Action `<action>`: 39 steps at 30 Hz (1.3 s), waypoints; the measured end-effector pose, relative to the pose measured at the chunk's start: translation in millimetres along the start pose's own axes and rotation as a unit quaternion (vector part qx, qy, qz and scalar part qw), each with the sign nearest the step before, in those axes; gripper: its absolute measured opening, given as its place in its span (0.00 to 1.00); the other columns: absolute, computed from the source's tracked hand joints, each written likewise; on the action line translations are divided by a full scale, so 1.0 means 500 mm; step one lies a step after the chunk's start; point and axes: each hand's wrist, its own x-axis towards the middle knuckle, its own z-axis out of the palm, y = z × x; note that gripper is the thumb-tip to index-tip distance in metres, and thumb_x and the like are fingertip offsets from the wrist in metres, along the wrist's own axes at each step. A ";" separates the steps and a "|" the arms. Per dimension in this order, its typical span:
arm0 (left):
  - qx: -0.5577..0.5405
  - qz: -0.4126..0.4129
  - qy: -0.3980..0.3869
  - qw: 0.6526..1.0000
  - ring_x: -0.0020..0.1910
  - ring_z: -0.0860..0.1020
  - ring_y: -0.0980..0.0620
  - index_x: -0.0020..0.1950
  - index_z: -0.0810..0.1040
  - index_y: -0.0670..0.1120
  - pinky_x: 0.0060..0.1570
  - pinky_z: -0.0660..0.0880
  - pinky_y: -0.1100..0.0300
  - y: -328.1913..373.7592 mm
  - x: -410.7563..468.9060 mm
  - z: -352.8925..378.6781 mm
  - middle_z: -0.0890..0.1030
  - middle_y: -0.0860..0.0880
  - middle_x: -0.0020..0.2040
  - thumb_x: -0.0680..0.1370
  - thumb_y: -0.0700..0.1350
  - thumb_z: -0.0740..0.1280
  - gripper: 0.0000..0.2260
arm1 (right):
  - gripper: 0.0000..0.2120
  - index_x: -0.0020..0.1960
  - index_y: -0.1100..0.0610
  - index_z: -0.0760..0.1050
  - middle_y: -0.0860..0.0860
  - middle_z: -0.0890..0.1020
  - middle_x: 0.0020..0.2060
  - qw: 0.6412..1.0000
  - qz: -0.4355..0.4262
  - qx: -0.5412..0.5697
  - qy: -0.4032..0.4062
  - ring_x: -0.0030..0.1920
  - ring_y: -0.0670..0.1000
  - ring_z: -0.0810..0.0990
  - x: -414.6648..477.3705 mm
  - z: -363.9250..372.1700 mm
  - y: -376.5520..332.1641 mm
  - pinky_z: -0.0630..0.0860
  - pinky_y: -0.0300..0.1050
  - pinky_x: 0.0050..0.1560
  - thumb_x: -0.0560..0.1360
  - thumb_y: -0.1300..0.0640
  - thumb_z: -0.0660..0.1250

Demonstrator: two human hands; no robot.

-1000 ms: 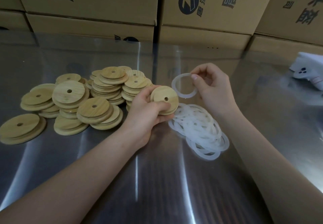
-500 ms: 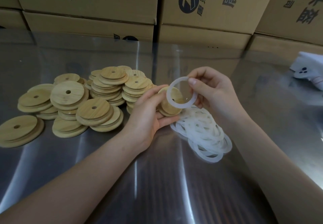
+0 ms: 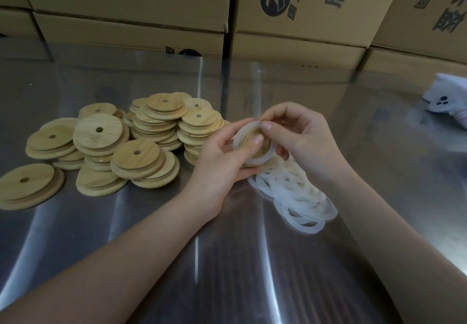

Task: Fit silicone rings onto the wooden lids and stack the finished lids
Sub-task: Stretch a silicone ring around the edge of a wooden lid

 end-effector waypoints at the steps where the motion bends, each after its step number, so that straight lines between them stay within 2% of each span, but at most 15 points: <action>1: 0.000 0.009 -0.001 1.000 0.55 0.83 0.49 0.64 0.78 0.49 0.52 0.81 0.51 -0.002 0.000 0.000 0.83 0.46 0.56 0.78 0.41 0.68 0.14 | 0.07 0.41 0.49 0.80 0.44 0.80 0.33 1.000 -0.002 -0.002 -0.001 0.29 0.41 0.74 0.000 0.000 0.000 0.69 0.33 0.28 0.74 0.60 0.69; 7: 0.018 0.052 0.001 0.998 0.55 0.83 0.51 0.66 0.77 0.45 0.50 0.82 0.55 -0.004 -0.003 0.003 0.84 0.46 0.56 0.80 0.36 0.64 0.15 | 0.10 0.42 0.51 0.79 0.42 0.81 0.33 1.000 -0.010 -0.025 0.003 0.30 0.40 0.76 0.001 -0.005 -0.002 0.70 0.30 0.29 0.76 0.65 0.68; 11: 0.071 0.094 0.021 0.993 0.58 0.82 0.52 0.65 0.76 0.49 0.59 0.79 0.49 -0.003 -0.005 0.006 0.83 0.48 0.58 0.79 0.36 0.65 0.16 | 0.09 0.42 0.51 0.79 0.42 0.80 0.34 0.999 -0.012 -0.041 0.002 0.30 0.40 0.76 0.002 -0.007 -0.003 0.70 0.31 0.29 0.76 0.65 0.67; 14: 0.106 0.130 0.030 0.985 0.59 0.81 0.54 0.65 0.75 0.54 0.60 0.78 0.49 -0.003 -0.006 0.006 0.83 0.49 0.59 0.79 0.36 0.66 0.18 | 0.10 0.42 0.51 0.78 0.41 0.80 0.32 0.999 -0.004 -0.040 0.002 0.29 0.41 0.74 0.003 -0.009 -0.002 0.70 0.32 0.29 0.76 0.65 0.66; 17: 0.134 0.165 0.037 0.976 0.55 0.82 0.52 0.65 0.74 0.54 0.56 0.80 0.50 -0.005 -0.008 0.005 0.84 0.47 0.55 0.79 0.36 0.66 0.18 | 0.09 0.42 0.50 0.78 0.43 0.79 0.31 0.999 0.003 -0.042 -0.001 0.29 0.44 0.74 0.004 -0.011 0.001 0.71 0.35 0.29 0.76 0.63 0.66; 20: 0.155 0.195 0.048 0.967 0.52 0.83 0.50 0.60 0.73 0.53 0.53 0.80 0.44 -0.001 -0.010 0.005 0.83 0.46 0.52 0.79 0.36 0.66 0.14 | 0.08 0.42 0.49 0.78 0.44 0.79 0.30 0.999 0.008 -0.037 0.000 0.29 0.46 0.74 0.004 -0.011 0.003 0.71 0.38 0.29 0.75 0.61 0.67; 24: 0.171 0.212 0.056 0.961 0.53 0.81 0.46 0.53 0.73 0.51 0.52 0.79 0.40 0.003 -0.011 0.008 0.80 0.44 0.52 0.80 0.37 0.65 0.09 | 0.07 0.41 0.49 0.79 0.45 0.79 0.31 1.000 0.012 -0.028 -0.002 0.29 0.45 0.74 0.005 -0.008 0.003 0.72 0.39 0.29 0.74 0.60 0.67; 28: 0.171 0.222 0.060 0.958 0.51 0.80 0.43 0.51 0.71 0.49 0.49 0.78 0.38 0.005 -0.015 0.010 0.78 0.41 0.51 0.81 0.38 0.63 0.06 | 0.06 0.41 0.50 0.79 0.45 0.79 0.31 1.000 0.015 -0.026 -0.003 0.29 0.46 0.74 0.005 -0.007 0.004 0.72 0.39 0.29 0.74 0.60 0.66; 34: 0.170 0.218 0.069 0.959 0.51 0.79 0.41 0.48 0.70 0.48 0.50 0.77 0.36 0.005 -0.014 0.011 0.77 0.41 0.50 0.81 0.37 0.62 0.07 | 0.06 0.42 0.51 0.79 0.45 0.80 0.31 0.999 0.021 -0.031 0.004 0.29 0.45 0.75 0.005 -0.007 0.005 0.72 0.39 0.29 0.75 0.60 0.67; 39: 0.141 0.194 0.084 0.967 0.54 0.80 0.47 0.47 0.70 0.47 0.55 0.77 0.39 0.002 -0.014 0.011 0.80 0.45 0.52 0.81 0.36 0.63 0.07 | 0.06 0.42 0.51 0.79 0.44 0.80 0.30 0.999 0.026 -0.039 0.008 0.29 0.45 0.75 0.005 -0.006 0.005 0.72 0.39 0.29 0.76 0.61 0.68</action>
